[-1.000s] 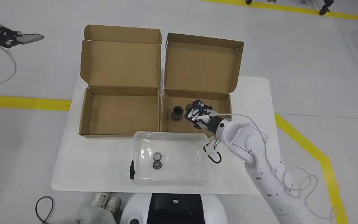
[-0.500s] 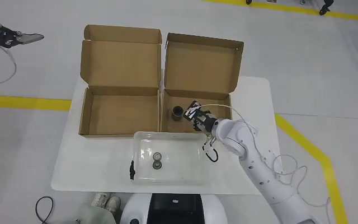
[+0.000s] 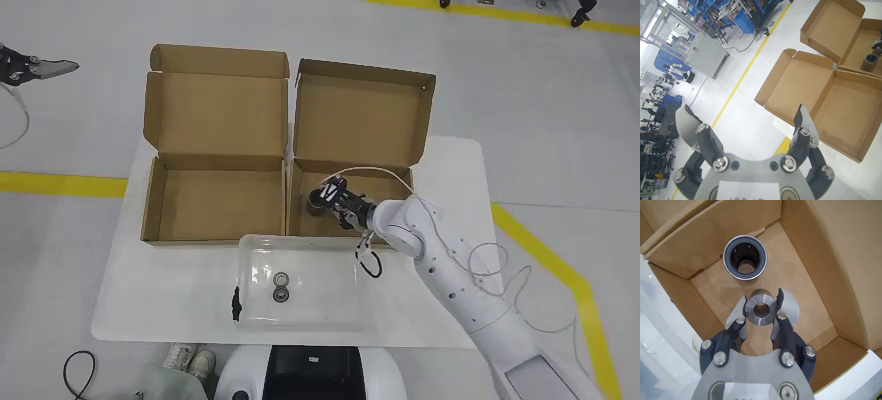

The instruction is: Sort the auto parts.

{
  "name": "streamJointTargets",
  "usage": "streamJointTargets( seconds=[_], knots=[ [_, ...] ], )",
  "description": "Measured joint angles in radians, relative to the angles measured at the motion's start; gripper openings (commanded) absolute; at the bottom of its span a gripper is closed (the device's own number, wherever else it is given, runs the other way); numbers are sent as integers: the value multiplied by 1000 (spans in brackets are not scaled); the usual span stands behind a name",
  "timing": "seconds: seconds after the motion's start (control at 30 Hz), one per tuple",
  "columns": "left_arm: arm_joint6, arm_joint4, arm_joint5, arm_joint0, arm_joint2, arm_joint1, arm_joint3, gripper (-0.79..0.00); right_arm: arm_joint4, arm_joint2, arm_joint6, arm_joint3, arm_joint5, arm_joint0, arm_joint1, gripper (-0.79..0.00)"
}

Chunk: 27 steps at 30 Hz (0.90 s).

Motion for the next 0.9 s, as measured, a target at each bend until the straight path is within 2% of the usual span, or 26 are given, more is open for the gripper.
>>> streamJointTargets(
  seconds=[0.07,0.17,0.33,0.47,0.53,0.57,0.77,0.9],
  knots=[
    [0,0,0,0,0,0,0,0,11,-13,0,32,-2,16,-7,-776],
    [0,0,0,0,0,0,0,0,21,-29,-9,73,-2,35,-16,-699],
    [0,0,0,0,0,0,0,0,26,-43,-22,114,5,51,-25,-480],
    [0,0,0,0,0,0,0,0,25,-45,-32,129,8,56,-29,-376],
    [0,0,0,0,0,0,0,0,22,-45,-34,129,11,58,-30,-277],
    [0,0,0,0,0,0,0,0,19,-45,-34,126,13,59,-30,-252],
    [0,0,0,0,0,0,0,0,-8,-33,-30,84,23,54,-26,-200],
    [0,0,0,0,0,0,0,0,-46,3,-23,-19,31,22,-11,-185]
  ],
)
